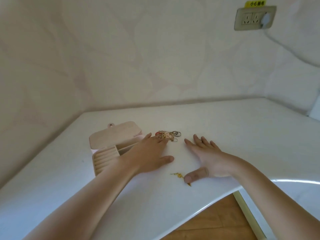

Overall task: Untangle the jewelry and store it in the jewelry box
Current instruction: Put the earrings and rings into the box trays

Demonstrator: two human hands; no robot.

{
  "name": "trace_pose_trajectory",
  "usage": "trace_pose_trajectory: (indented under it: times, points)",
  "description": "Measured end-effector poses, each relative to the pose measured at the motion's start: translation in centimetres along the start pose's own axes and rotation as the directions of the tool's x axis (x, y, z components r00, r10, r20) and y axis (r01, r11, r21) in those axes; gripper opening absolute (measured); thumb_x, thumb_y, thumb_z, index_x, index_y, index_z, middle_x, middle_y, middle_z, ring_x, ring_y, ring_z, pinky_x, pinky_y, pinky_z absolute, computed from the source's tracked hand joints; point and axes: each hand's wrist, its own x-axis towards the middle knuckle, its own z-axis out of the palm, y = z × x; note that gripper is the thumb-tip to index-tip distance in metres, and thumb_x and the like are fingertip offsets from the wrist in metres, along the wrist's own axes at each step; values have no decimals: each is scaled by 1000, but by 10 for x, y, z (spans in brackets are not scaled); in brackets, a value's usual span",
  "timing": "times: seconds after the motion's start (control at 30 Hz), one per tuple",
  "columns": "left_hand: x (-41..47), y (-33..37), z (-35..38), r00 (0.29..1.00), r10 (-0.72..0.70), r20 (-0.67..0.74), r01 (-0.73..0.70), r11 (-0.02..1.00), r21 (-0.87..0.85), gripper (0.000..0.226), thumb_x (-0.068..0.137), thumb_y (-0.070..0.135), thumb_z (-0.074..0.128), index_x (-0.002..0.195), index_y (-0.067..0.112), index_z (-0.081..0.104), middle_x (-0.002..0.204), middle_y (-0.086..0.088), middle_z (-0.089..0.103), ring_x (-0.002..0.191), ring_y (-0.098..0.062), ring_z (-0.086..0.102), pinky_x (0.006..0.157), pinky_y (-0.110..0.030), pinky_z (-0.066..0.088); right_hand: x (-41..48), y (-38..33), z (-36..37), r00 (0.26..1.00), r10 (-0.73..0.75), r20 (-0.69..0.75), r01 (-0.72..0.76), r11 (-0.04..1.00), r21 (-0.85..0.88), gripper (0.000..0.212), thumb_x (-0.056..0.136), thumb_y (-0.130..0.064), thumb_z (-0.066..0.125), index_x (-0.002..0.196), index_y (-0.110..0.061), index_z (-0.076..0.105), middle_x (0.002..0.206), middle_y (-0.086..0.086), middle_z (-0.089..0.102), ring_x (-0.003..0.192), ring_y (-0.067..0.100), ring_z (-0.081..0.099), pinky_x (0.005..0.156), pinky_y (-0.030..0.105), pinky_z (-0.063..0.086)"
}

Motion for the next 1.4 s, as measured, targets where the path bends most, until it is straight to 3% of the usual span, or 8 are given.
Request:
trace_pose_trajectory:
  times: [0.3,0.37,0.43,0.8,0.93,1.1,1.27,1.4]
  points:
    - [-14,7,-14,998,56,37,-47,980,-195,45,95,47,44,135,28,48,134,11,52,132,-5,36,110,-17,8,-9,3,7,968,-69,-243,122,970,211,120,54,-63,75,144,-50,-2,154,-9,-28,141,15,-29,117,42,-11]
    - [-20,7,-19,999,23,24,-16,967,-253,38,85,56,55,118,37,60,102,22,59,108,-2,52,83,-6,32,-13,6,8,958,-66,-279,148,947,284,113,55,-57,79,144,-51,8,156,-12,-20,142,12,-26,116,42,-7]
    - [-24,10,-20,1000,15,-17,-19,958,-287,42,71,67,63,102,39,65,91,23,59,87,3,53,65,-8,32,-13,8,9,951,-46,-307,163,916,366,109,52,-56,80,142,-52,19,157,-16,-13,142,7,-22,117,42,-3]
    - [-20,23,-7,997,57,-45,-70,901,-429,19,84,38,66,97,24,70,106,7,62,101,-6,52,86,-24,40,-15,11,10,919,-111,-379,280,860,426,47,62,-41,80,106,-46,65,146,-25,30,139,-6,11,109,22,9]
    - [-21,20,-10,994,13,-113,-59,907,-417,16,88,33,61,99,26,71,108,9,65,97,-3,55,81,-18,40,-18,9,13,922,-147,-358,324,797,510,16,81,-25,72,91,-38,74,120,-24,58,117,-16,44,99,10,29]
    - [-20,5,-12,970,-118,-213,6,886,-463,11,88,33,60,90,29,69,91,15,59,65,5,51,56,-5,35,-16,1,16,920,-143,-364,307,840,447,21,67,-36,81,87,-35,75,100,-15,62,98,-3,57,91,13,39]
    - [-21,-15,-16,946,-214,-243,60,853,-519,10,88,27,61,90,22,70,95,8,62,79,-6,56,64,-13,35,-14,-12,-1,963,-156,-220,240,869,434,8,74,-21,80,77,-26,75,86,4,69,67,2,55,64,13,42]
    - [-24,-36,-24,889,-368,-274,207,854,-477,16,91,29,56,97,22,69,103,9,60,89,-10,50,62,-16,27,-6,-22,-15,980,-193,-52,200,958,208,10,84,-21,69,78,-28,66,84,4,70,63,3,57,65,23,45]
